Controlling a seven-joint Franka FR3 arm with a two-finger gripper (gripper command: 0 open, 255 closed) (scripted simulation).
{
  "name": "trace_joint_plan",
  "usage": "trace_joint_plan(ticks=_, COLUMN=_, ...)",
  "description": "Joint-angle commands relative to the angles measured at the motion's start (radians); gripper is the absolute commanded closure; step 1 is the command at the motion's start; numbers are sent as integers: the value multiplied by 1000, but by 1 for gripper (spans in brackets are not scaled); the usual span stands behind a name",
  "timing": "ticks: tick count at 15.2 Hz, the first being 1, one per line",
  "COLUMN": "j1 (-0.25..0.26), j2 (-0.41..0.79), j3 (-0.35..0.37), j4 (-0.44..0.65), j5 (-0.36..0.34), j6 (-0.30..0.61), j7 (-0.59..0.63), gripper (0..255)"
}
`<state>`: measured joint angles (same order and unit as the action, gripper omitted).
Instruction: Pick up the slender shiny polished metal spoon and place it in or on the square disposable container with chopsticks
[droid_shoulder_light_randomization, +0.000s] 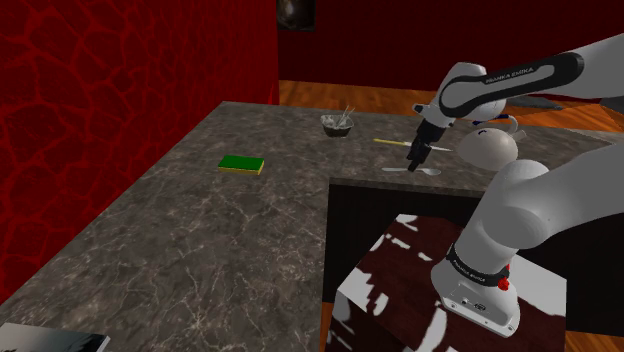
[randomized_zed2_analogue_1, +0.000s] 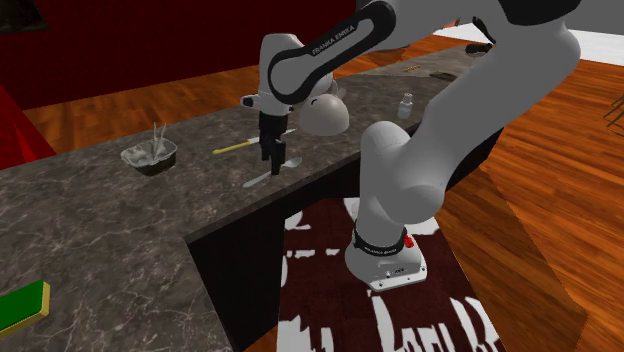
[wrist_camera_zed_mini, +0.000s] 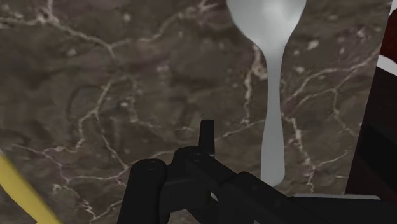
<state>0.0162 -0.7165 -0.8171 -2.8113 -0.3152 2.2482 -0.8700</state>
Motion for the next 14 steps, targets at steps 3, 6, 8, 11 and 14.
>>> trace_joint_plan(ticks=3, j1=13, j2=29, j3=-21, j4=-20, j5=-3, j6=50, j7=-4, gripper=0)
trace_joint_plan(ticks=6, j1=13, j2=29, j3=-21, j4=-20, j5=-3, j6=51, j7=-4, gripper=0)
trace_joint_plan(ticks=8, j1=13, j2=29, j3=-21, j4=-20, j5=-3, j6=51, j7=-4, gripper=0)
trace_joint_plan(ticks=11, j1=13, j2=29, j3=-21, j4=-20, j5=-3, j6=50, j7=-4, gripper=255)
trace_joint_plan(ticks=14, j1=13, j2=29, j3=-21, j4=-20, j5=-3, j6=50, j7=-4, gripper=255)
